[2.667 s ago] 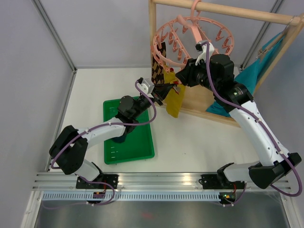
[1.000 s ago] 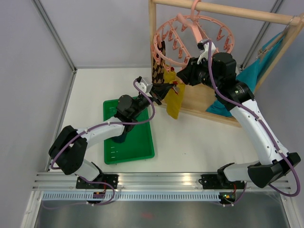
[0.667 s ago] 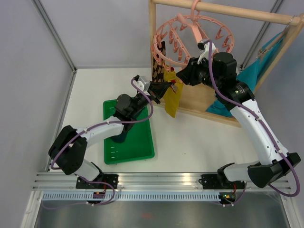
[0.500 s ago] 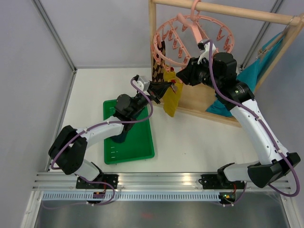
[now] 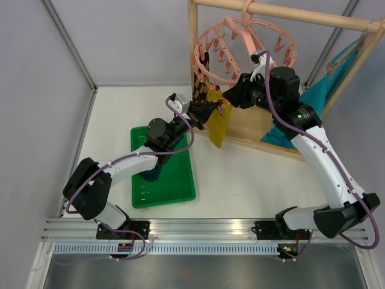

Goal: Clip the socks to the hanger
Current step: Clamp the sock onto the hanger.

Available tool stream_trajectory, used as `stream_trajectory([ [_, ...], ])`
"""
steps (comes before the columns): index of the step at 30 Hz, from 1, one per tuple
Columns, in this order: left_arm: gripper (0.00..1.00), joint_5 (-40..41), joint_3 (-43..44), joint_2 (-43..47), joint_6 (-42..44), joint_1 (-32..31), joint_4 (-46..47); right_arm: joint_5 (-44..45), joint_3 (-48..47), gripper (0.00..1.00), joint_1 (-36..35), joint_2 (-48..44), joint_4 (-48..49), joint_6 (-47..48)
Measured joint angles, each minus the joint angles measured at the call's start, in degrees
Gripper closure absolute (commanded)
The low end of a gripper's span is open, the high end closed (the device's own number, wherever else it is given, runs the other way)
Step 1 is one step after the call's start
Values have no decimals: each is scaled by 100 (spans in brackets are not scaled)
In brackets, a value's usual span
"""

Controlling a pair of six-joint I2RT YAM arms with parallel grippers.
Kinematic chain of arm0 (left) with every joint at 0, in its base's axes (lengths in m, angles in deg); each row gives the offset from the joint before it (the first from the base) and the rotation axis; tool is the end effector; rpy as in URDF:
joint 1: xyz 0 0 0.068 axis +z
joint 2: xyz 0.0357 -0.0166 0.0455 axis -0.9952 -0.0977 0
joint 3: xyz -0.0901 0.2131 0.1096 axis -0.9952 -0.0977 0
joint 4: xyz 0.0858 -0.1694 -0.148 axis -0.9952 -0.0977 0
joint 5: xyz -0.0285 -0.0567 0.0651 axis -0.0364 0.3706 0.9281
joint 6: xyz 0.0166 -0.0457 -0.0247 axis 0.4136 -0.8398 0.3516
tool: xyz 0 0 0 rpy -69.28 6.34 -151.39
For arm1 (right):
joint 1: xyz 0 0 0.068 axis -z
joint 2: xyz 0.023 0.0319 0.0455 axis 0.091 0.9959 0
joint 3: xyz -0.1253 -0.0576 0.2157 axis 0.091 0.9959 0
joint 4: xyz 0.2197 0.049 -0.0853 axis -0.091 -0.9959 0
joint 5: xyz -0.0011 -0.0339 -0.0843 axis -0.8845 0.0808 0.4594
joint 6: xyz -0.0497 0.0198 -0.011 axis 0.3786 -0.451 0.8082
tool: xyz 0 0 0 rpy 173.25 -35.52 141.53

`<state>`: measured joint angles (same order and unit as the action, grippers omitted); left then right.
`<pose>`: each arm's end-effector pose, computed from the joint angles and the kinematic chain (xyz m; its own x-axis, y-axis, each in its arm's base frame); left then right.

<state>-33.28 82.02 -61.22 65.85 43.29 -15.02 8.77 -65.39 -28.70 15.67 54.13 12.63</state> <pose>0.2389 -0.2202 0.3351 0.2077 -0.4013 -0.8921 0.8477 0.5289 -0.0405 0.2464 0.1179 0.4363 -0.3851 0.1349 -0.9130 -0.5371 0.7717 0.3406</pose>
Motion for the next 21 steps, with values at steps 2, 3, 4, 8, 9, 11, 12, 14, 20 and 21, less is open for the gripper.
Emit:
stream_trajectory([
  [2,98,2,20,0,-7,0,4,-11,24,100,7,0,26,-4],
  [3,98,9,31,0,-17,0,4,-13,31,99,9,-2,33,-4],
  [4,98,15,33,0,-28,0,4,-13,35,100,9,-2,37,-4],
  [8,98,31,50,-13,-74,-2,4,-13,87,100,9,-22,92,-4],
  [9,98,35,66,-28,-79,-2,4,-13,111,100,9,-26,120,-4],
  [11,98,46,98,-63,-81,-15,2,-11,125,100,9,-35,144,-4],
  [12,98,52,105,-76,-81,-24,2,-9,127,100,9,-37,153,-4],
  [14,98,81,107,-90,-83,-37,2,-4,153,100,9,-52,177,-4],
  [20,98,195,107,-92,-85,-55,2,42,251,100,9,-92,275,0],
  [21,98,199,107,-92,-85,-55,2,57,273,100,9,-101,297,2],
])
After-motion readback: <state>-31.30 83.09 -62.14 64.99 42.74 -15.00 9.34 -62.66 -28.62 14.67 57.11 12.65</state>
